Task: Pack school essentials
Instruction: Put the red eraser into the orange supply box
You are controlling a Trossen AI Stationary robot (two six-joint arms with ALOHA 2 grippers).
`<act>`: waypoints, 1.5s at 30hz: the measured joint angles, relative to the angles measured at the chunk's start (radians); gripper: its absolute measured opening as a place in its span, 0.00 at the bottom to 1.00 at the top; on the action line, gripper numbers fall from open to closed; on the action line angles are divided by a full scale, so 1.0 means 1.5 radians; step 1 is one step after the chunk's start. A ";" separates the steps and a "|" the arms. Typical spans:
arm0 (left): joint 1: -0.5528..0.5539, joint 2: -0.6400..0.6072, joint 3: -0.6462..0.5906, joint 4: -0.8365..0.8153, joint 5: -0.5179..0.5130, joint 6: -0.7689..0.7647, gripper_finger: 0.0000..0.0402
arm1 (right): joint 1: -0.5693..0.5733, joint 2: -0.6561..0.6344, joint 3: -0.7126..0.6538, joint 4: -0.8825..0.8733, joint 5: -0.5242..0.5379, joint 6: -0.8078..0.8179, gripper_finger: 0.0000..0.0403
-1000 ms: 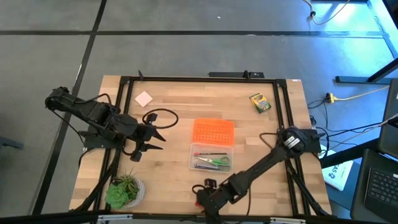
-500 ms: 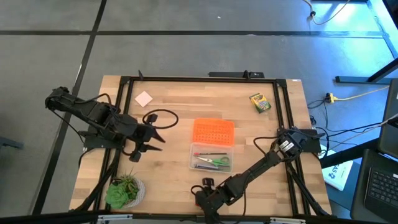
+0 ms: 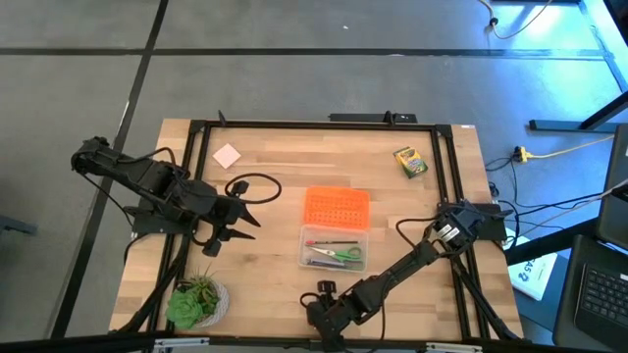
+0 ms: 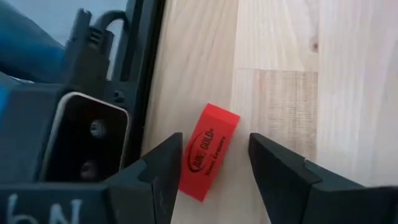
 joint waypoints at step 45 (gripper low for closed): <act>0.000 0.000 0.000 0.000 -0.002 0.000 0.35 | -0.021 0.009 -0.001 -0.039 -0.065 0.112 0.21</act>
